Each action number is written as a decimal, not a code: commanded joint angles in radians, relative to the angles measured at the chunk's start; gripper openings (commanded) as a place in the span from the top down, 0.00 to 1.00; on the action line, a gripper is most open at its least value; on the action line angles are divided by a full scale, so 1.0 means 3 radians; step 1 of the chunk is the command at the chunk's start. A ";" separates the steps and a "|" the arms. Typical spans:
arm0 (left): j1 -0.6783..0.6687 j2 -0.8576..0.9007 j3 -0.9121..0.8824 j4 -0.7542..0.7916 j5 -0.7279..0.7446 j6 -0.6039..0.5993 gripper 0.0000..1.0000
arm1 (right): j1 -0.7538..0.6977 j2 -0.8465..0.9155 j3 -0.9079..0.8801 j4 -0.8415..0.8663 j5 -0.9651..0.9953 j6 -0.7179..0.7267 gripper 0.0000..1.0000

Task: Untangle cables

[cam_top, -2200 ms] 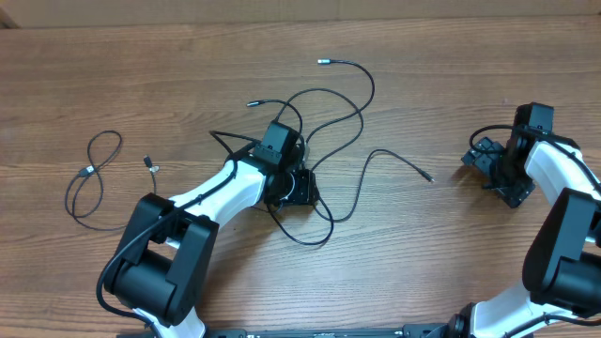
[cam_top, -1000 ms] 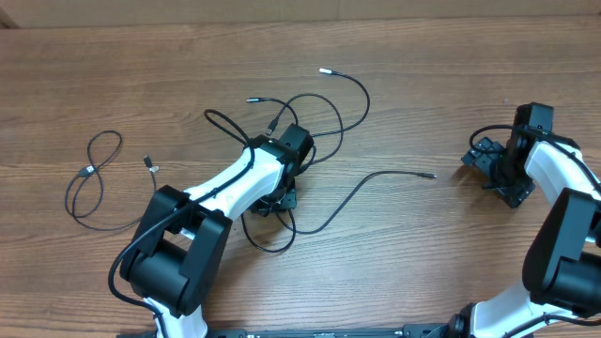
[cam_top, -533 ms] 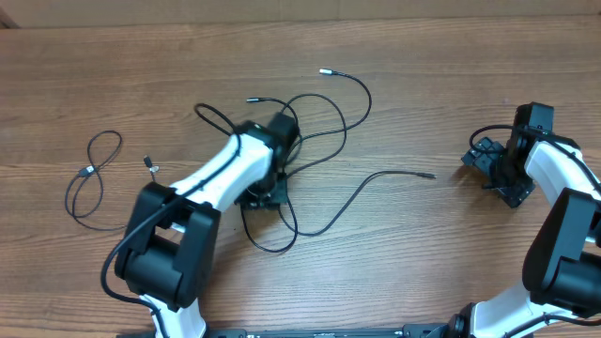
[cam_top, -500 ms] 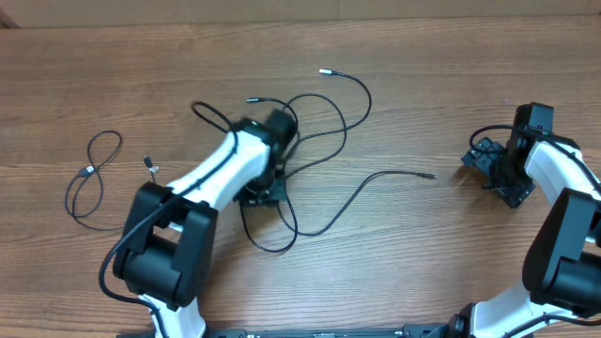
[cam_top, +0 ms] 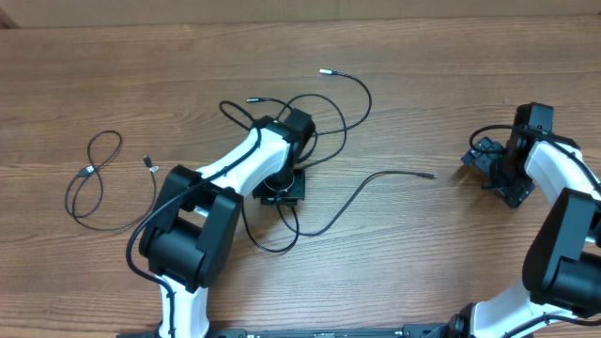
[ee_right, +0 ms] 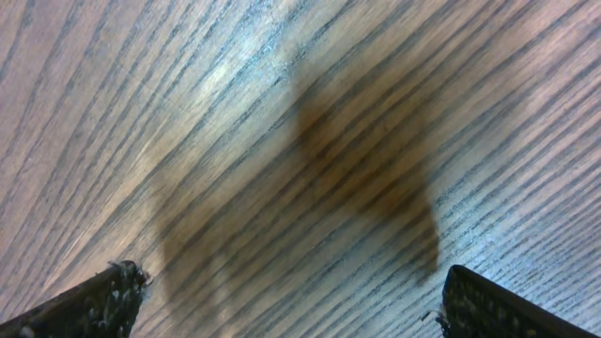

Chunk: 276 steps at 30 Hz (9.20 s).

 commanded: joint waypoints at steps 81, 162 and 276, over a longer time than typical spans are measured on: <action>0.0412 -0.0179 -0.0064 0.0785 0.2429 0.2467 0.96 | 0.1816 0.0000 -0.0015 0.0587 -0.1979 0.1710 0.50; 0.0411 -0.0179 -0.0064 0.0792 0.1708 0.2040 0.96 | 0.0954 0.0000 -0.0015 0.0104 -0.1073 0.1101 0.00; 0.3380 0.0745 0.2001 -0.0997 -0.1169 -0.0013 0.73 | 0.0687 0.0000 -0.0014 -0.0156 -0.0617 0.1017 0.00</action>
